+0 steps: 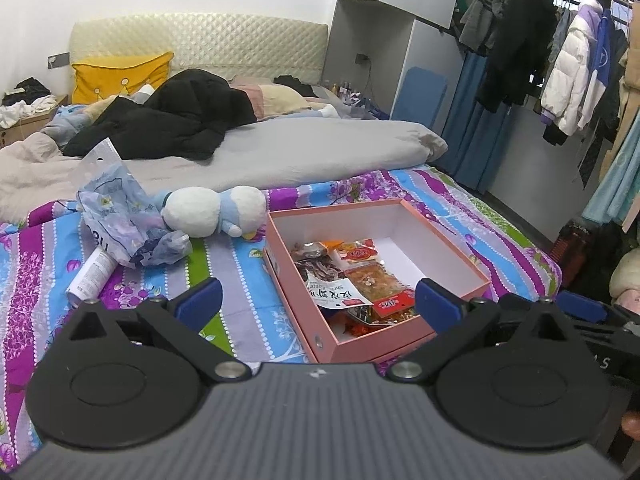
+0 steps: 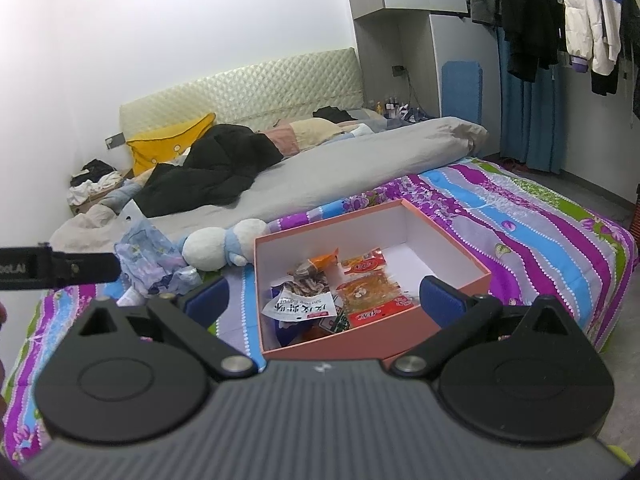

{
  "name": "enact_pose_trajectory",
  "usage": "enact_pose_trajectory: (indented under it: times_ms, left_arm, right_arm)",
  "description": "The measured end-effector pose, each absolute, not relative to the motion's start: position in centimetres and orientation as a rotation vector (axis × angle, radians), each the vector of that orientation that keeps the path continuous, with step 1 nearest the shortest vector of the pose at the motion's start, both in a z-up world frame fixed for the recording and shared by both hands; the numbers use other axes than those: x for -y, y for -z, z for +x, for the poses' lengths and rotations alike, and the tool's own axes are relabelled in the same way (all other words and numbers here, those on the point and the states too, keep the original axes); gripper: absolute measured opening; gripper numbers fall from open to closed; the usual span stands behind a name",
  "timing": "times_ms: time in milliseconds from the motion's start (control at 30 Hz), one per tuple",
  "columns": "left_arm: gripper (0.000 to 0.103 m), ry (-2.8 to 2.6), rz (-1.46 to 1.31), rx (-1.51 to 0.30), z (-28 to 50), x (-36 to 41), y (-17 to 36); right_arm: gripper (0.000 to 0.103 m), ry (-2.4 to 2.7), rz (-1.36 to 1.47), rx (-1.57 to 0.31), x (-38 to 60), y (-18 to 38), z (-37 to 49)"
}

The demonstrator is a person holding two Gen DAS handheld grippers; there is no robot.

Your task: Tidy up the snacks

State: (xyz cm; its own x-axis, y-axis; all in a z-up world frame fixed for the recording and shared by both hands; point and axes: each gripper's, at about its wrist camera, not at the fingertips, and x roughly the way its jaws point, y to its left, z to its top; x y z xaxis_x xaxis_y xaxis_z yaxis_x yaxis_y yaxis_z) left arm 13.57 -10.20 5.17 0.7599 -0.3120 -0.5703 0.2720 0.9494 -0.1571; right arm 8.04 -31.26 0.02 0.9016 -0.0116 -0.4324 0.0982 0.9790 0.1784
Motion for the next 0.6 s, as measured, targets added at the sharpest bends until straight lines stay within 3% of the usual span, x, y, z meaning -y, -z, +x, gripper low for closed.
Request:
enact_pose_trajectory:
  times_ms: [600]
  left_arm:
    - [0.103,0.313,-0.062,-0.627,13.35,9.79,-5.52]
  right_arm:
    - [0.103,0.052,0.192,-0.447,30.94,-0.06,7.95]
